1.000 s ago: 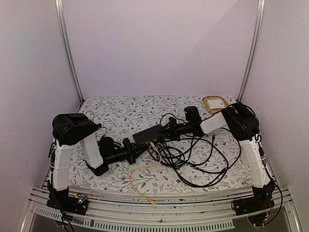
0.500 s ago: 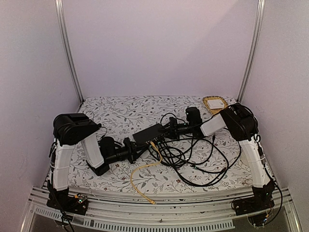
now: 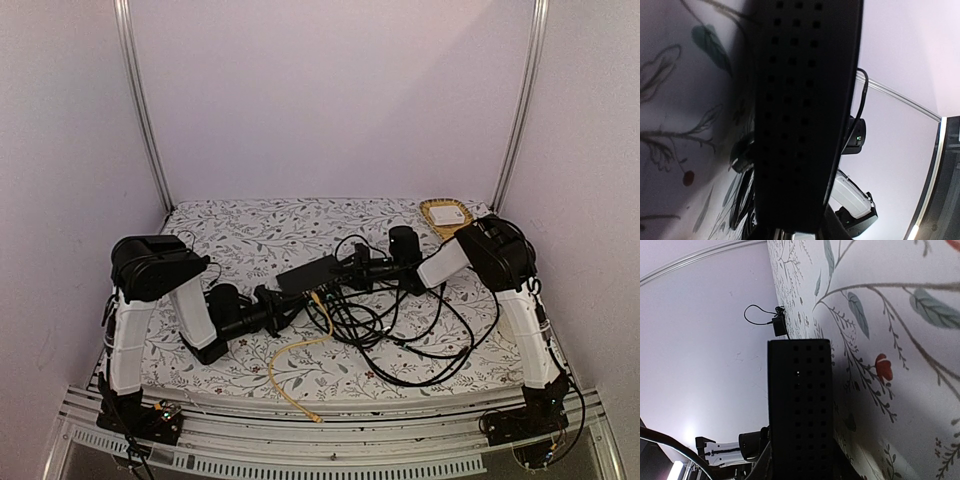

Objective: Pull the plug from the switch port
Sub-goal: Pull the connector from the switch port.

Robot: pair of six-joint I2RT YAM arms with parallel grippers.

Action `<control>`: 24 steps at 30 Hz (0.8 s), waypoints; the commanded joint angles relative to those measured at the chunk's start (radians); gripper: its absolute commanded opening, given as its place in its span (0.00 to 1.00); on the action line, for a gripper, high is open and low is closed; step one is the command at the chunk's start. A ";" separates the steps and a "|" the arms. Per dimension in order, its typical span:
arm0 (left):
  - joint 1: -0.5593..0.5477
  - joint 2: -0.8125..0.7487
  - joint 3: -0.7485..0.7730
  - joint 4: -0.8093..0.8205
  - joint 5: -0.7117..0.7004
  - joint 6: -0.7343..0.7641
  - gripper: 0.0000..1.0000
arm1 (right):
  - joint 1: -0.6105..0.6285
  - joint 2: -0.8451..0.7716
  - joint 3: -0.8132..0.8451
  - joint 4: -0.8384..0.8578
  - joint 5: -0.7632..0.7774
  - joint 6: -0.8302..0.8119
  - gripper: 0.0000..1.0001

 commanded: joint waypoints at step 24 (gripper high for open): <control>-0.028 0.287 0.014 0.262 -0.130 -0.020 0.17 | 0.027 -0.164 -0.071 0.132 -0.007 0.078 0.02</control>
